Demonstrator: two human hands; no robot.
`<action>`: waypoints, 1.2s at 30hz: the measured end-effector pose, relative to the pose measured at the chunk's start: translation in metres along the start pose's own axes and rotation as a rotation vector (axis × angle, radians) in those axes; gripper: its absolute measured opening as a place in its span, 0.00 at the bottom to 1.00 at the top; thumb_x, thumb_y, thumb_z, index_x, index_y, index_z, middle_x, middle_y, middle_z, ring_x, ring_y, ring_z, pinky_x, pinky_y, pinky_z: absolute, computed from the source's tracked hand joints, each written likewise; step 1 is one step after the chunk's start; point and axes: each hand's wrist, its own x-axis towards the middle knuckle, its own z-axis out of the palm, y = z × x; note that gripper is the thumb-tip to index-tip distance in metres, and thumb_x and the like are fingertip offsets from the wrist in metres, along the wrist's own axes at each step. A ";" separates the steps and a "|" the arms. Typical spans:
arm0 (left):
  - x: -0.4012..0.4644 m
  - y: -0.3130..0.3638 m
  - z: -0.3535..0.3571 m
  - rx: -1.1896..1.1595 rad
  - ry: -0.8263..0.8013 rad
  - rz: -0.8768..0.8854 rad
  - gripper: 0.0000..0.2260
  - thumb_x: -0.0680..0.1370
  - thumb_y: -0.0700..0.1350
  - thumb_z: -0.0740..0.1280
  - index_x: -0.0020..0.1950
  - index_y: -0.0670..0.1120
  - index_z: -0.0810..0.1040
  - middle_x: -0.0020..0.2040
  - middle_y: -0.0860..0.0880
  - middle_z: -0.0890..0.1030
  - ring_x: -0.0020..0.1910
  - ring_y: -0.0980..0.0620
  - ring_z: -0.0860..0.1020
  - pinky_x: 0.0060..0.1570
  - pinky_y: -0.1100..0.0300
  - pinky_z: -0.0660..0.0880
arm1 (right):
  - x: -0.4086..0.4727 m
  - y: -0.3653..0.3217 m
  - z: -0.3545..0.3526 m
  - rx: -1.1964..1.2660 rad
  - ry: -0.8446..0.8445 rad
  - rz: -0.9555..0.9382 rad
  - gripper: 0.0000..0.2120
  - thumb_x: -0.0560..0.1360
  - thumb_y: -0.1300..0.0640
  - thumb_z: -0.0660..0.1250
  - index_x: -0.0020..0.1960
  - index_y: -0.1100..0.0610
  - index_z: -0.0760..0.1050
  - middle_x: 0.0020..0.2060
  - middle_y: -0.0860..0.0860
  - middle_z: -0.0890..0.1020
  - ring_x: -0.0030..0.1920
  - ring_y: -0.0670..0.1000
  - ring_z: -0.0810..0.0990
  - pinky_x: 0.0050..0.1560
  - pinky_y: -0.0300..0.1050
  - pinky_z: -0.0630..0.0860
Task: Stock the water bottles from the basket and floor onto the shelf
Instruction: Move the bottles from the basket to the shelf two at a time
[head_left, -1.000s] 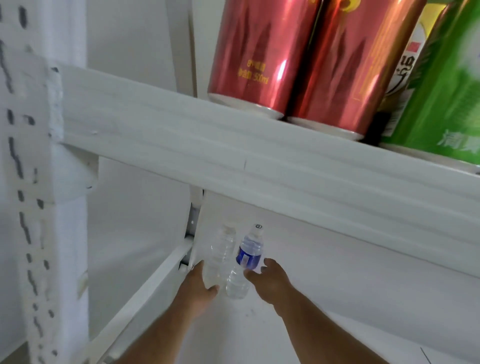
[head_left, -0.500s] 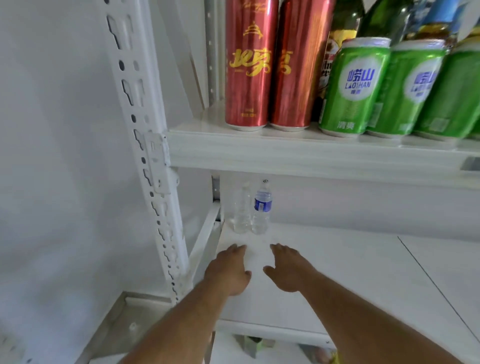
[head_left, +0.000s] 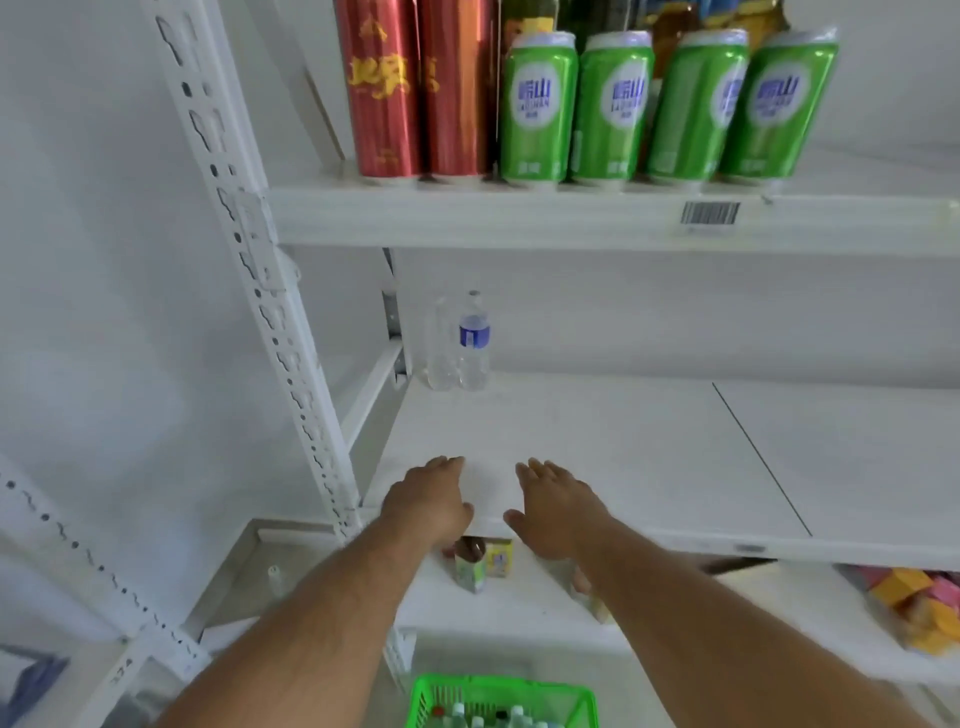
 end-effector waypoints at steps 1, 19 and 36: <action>-0.010 0.005 0.009 -0.011 -0.013 -0.012 0.32 0.77 0.54 0.63 0.79 0.53 0.55 0.78 0.52 0.61 0.73 0.46 0.66 0.68 0.49 0.68 | -0.012 0.005 0.007 0.015 -0.008 -0.008 0.35 0.80 0.42 0.57 0.80 0.57 0.51 0.80 0.55 0.54 0.79 0.56 0.52 0.76 0.53 0.55; -0.130 -0.003 0.163 -0.106 -0.328 -0.149 0.31 0.76 0.55 0.66 0.77 0.52 0.61 0.76 0.47 0.67 0.71 0.43 0.70 0.66 0.50 0.70 | -0.157 0.046 0.147 0.233 -0.284 0.143 0.33 0.80 0.44 0.59 0.79 0.58 0.54 0.78 0.55 0.61 0.74 0.59 0.63 0.72 0.54 0.65; -0.121 -0.107 0.302 -0.351 -0.583 -0.259 0.33 0.77 0.55 0.68 0.78 0.48 0.61 0.75 0.44 0.67 0.71 0.45 0.70 0.64 0.59 0.67 | -0.166 0.017 0.282 0.326 -0.496 0.497 0.32 0.80 0.43 0.59 0.78 0.57 0.57 0.71 0.57 0.69 0.69 0.59 0.70 0.66 0.51 0.70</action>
